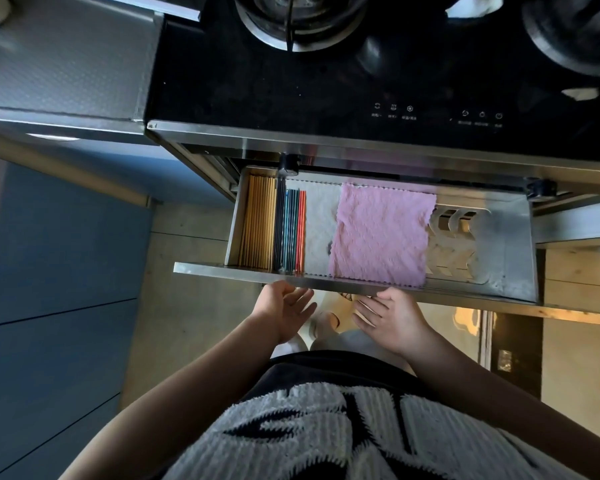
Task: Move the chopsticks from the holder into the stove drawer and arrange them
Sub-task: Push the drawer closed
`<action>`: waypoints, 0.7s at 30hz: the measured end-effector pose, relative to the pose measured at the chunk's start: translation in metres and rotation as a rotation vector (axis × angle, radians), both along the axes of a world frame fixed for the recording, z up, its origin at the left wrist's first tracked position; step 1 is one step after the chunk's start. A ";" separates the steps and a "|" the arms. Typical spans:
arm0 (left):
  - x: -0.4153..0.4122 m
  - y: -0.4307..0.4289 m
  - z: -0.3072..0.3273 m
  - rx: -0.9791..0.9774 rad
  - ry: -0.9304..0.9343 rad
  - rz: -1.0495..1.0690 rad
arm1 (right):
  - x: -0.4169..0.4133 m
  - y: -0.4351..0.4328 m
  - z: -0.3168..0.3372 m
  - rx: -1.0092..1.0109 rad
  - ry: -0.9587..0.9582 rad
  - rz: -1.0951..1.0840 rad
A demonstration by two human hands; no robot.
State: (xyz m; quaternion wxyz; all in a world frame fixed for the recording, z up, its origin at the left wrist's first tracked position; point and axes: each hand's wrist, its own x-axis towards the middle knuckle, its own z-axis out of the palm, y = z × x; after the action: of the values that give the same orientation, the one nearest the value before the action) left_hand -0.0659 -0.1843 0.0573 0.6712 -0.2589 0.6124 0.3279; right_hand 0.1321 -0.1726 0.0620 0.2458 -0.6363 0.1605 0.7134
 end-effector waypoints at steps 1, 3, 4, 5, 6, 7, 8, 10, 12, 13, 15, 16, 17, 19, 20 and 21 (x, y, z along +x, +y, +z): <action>0.001 0.003 0.002 0.010 0.000 0.000 | 0.000 0.003 0.000 0.002 0.003 0.002; 0.002 0.010 0.003 0.026 -0.003 0.011 | -0.001 0.011 0.000 0.016 0.012 0.010; 0.002 0.014 0.005 0.032 -0.006 0.028 | -0.002 0.015 0.000 0.021 0.016 0.004; 0.003 0.018 0.006 0.036 -0.012 0.043 | -0.002 0.019 0.000 0.026 0.018 -0.004; 0.004 0.022 0.007 0.043 -0.014 0.051 | -0.002 0.023 0.000 0.034 0.020 -0.012; 0.005 0.026 0.007 0.056 -0.013 0.056 | -0.002 0.028 -0.001 0.042 0.020 -0.022; 0.006 0.031 0.007 0.070 -0.009 0.065 | -0.003 0.033 -0.001 0.049 0.017 -0.036; 0.009 0.039 0.006 0.092 -0.011 0.097 | -0.004 0.044 -0.003 0.060 0.007 -0.063; 0.012 0.049 0.004 0.110 -0.003 0.111 | -0.005 0.055 -0.004 0.080 0.003 -0.086; 0.014 0.054 0.003 0.118 -0.001 0.119 | -0.006 0.061 -0.004 0.089 0.003 -0.093; 0.015 0.065 0.004 0.132 0.001 0.130 | -0.007 0.072 -0.002 0.110 0.006 -0.103; 0.017 0.071 0.005 0.143 0.002 0.129 | -0.008 0.078 -0.002 0.120 0.006 -0.108; 0.017 0.076 0.006 0.159 0.001 0.127 | -0.008 0.083 -0.002 0.128 0.005 -0.112; 0.019 0.086 0.006 0.192 0.003 0.122 | -0.008 0.095 -0.003 0.139 0.001 -0.123; 0.021 0.092 0.005 0.206 0.012 0.114 | -0.008 0.101 -0.003 0.146 0.003 -0.129; 0.022 0.097 0.003 0.219 0.023 0.105 | -0.008 0.107 -0.004 0.155 0.006 -0.135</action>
State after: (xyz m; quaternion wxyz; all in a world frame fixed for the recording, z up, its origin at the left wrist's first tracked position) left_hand -0.0438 -0.0869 0.0604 0.6702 -0.2121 0.5663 0.4303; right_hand 0.1242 -0.0655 0.0582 0.3413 -0.6009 0.1480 0.7075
